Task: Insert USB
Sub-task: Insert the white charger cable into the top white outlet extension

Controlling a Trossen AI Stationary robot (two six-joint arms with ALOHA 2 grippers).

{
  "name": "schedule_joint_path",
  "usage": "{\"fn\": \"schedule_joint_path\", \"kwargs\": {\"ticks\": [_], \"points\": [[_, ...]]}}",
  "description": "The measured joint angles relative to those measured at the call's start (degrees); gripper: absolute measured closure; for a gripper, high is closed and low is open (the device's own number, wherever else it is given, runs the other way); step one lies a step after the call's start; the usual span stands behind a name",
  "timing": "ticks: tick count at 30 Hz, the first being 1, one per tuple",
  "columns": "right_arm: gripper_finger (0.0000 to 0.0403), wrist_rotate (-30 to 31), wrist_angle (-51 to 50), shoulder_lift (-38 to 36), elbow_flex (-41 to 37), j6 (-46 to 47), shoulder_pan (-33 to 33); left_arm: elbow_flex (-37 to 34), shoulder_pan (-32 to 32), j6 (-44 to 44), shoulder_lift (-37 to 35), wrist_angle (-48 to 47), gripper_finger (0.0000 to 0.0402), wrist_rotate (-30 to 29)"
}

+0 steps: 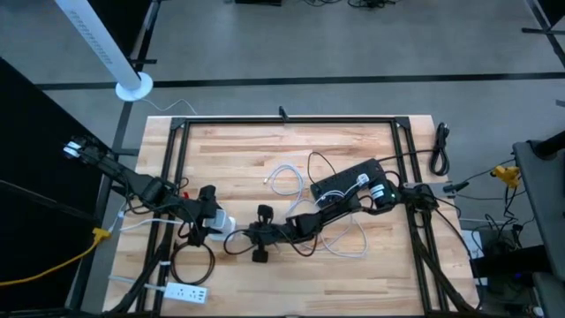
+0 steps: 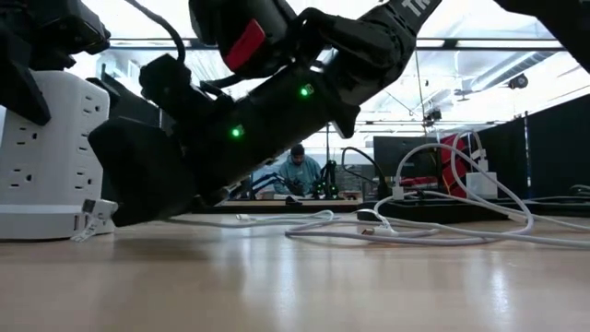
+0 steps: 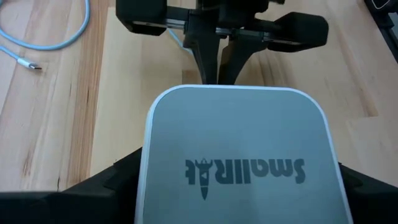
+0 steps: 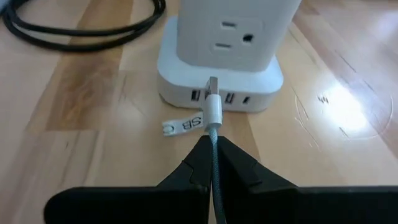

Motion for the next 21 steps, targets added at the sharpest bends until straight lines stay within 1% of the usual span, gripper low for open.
{"fn": "schedule_joint_path", "kwargs": {"ticks": [5, 21], "points": [[0.0403, -1.4, -0.1, 0.0, 0.0, 0.0, -0.3, 0.0, 0.0, 0.0, 0.0, 0.1, 0.0125, -0.1], [0.0403, -1.7, -0.6, 0.0, 0.0, -0.5, -0.8, 0.0, 0.0, -0.7, 0.0, 0.1, 0.0125, -0.3]]}}
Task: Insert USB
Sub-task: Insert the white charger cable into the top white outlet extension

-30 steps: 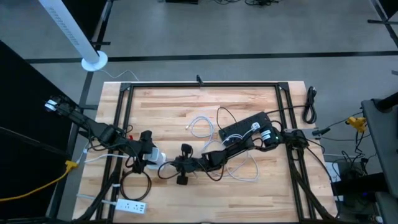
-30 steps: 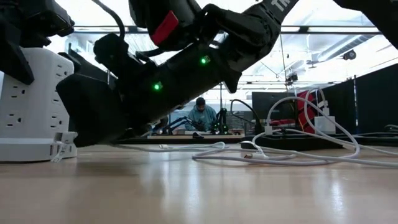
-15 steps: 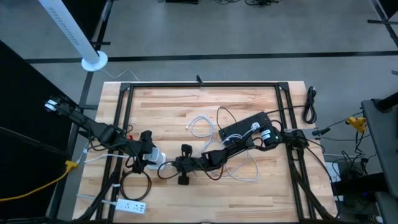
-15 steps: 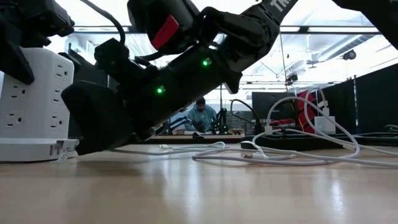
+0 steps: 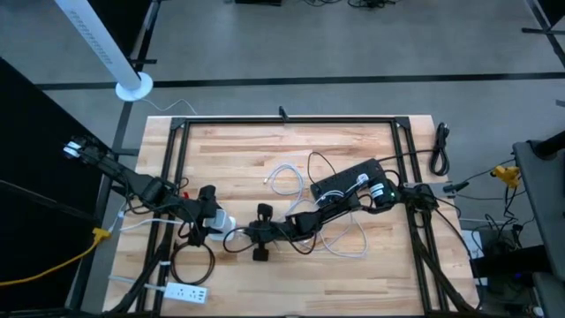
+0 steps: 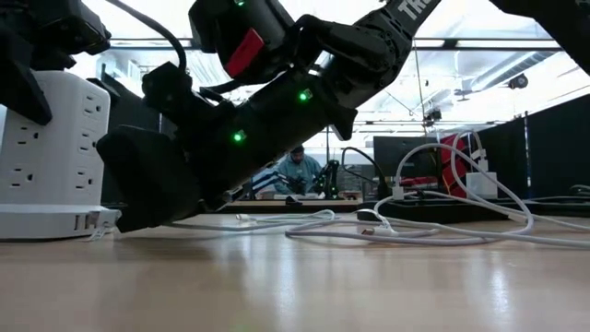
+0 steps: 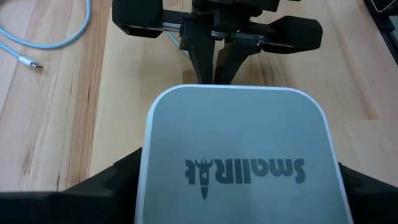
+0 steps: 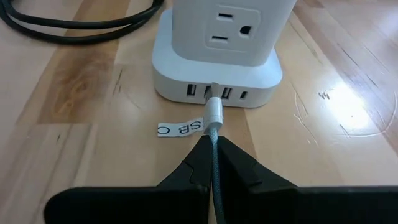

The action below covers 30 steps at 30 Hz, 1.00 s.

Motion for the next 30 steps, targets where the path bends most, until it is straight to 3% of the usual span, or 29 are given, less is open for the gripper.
{"fn": "schedule_joint_path", "kwargs": {"ticks": [30], "points": [[0.0403, -2.3, -0.5, 0.5, 0.2, -1.2, -0.6, 0.0, 0.0, 1.2, 0.0, 0.3, 0.0125, 0.0]]}}
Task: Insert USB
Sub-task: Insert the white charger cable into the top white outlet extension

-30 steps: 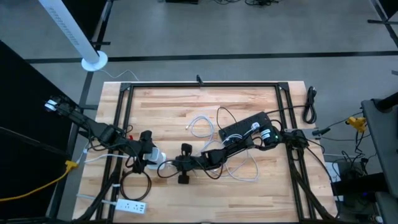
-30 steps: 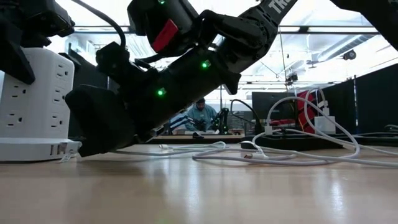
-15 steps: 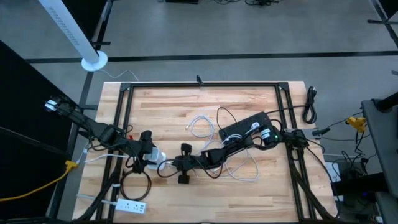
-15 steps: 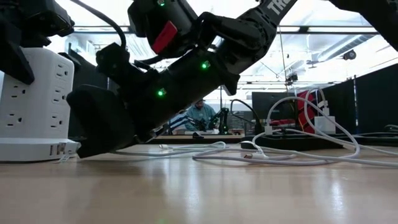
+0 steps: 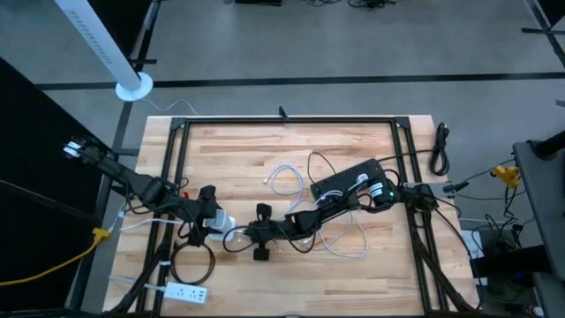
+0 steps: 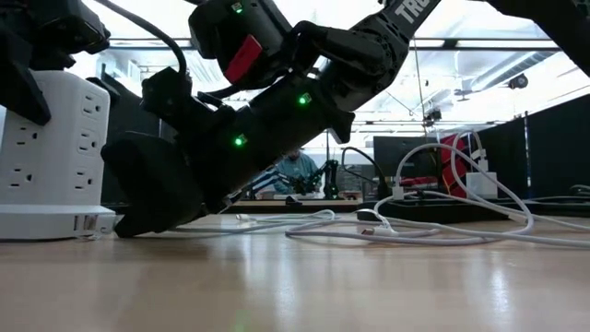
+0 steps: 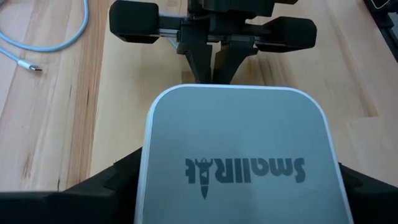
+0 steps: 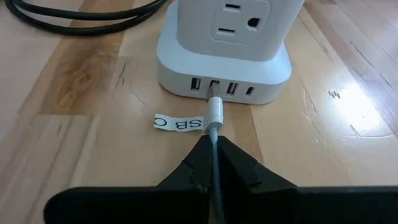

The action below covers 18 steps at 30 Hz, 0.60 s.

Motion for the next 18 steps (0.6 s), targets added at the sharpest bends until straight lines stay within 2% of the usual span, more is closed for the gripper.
{"fn": "schedule_joint_path", "kwargs": {"ticks": [10, 18], "points": [[0.0403, 1.2, 0.4, 0.1, 0.4, -3.0, -0.1, 0.0, 0.0, 0.5, 0.0, 0.2, 0.0125, 0.0], [0.0403, 4.6, 0.9, 0.2, 0.7, -5.7, 0.1, 0.0, 0.0, 0.4, 0.0, 0.2, 0.0125, -0.1]]}}
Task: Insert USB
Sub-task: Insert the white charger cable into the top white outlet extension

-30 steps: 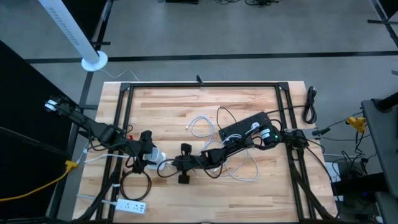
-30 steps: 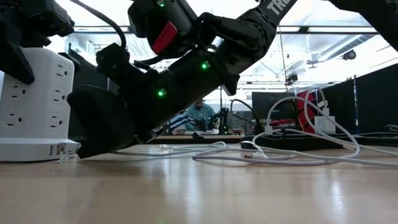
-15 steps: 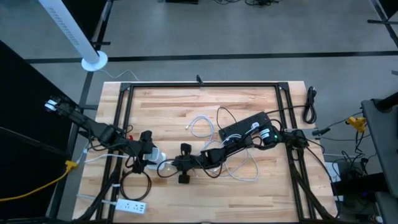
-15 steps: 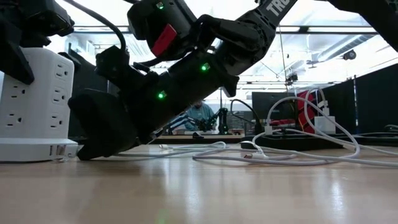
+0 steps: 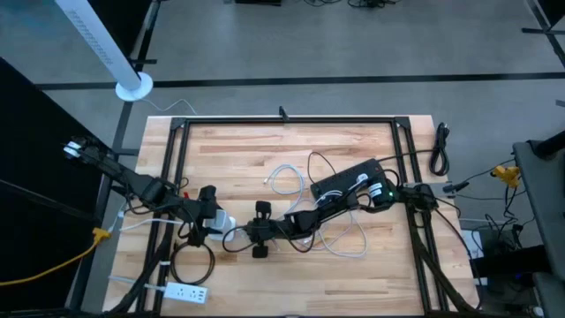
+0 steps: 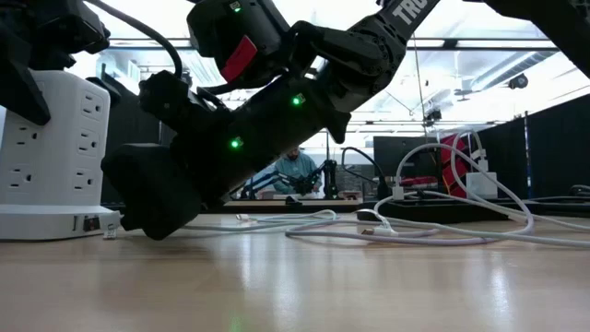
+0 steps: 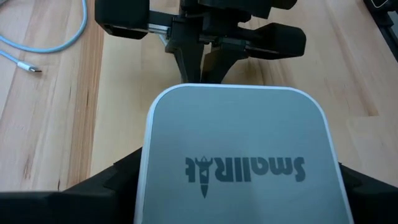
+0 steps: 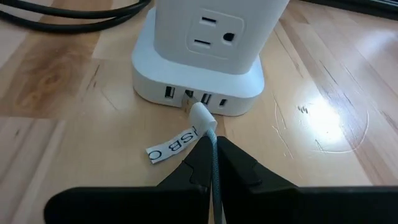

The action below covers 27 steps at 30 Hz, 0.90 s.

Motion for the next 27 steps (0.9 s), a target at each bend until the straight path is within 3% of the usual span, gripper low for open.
{"fn": "schedule_joint_path", "kwargs": {"ticks": [15, 27], "points": [[0.0403, 2.7, 0.8, -0.1, 0.1, 0.3, 1.8, 0.0, 0.0, -0.1, 0.0, 0.1, 0.0125, -0.1], [0.0403, -0.5, 1.0, 0.0, 0.1, 2.5, 1.0, 0.0, 0.0, 0.0, 0.0, 0.1, 0.0125, -0.1]]}}
